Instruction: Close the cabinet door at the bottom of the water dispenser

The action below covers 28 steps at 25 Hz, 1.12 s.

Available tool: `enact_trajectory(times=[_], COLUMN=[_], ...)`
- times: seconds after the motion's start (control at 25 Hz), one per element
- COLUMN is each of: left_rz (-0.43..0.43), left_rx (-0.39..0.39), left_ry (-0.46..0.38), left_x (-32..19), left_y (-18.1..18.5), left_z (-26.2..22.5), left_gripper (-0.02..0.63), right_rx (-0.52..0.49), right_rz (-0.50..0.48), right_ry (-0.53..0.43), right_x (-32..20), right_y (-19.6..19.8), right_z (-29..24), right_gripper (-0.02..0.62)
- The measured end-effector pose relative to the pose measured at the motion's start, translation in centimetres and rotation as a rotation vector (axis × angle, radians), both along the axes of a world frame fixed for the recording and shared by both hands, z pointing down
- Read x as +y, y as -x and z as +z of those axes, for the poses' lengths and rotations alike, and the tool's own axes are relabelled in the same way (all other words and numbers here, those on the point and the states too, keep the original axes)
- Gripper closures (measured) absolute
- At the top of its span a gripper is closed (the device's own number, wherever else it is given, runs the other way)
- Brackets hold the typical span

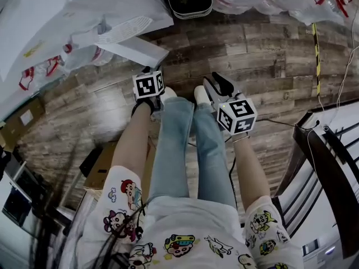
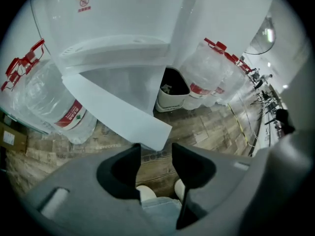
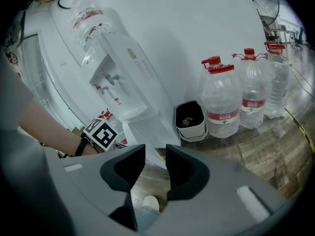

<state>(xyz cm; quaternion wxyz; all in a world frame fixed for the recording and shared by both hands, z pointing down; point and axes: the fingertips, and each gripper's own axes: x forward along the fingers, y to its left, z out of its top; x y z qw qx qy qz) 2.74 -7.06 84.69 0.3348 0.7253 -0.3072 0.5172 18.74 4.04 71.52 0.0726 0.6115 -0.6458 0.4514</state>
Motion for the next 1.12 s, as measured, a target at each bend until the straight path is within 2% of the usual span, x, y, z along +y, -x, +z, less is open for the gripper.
enact_trajectory(times=[0.32,0.52,1.12], left_rz=[0.063,0.131,0.221], left_rx=[0.016,0.009,0.002], left_ry=[0.006,-0.02,-0.088], left_x=[-1.4,-2.5,-7.1], left_y=[-2.9,-4.7,-9.7], left_z=[0.2,0.5,0.5], left_gripper=[0.407,0.407,0.399], right_rx=[0.008,0.006,0.002], right_rz=[0.016,0.039,0.12], right_ry=[0.018,0.017,0.022], right_x=[-0.1,-0.7,-0.9], right_y=[-1.0,-1.8,-4.4], right_z=[0.5,0.9,1.5], right_gripper=[0.454,0.454,0.457])
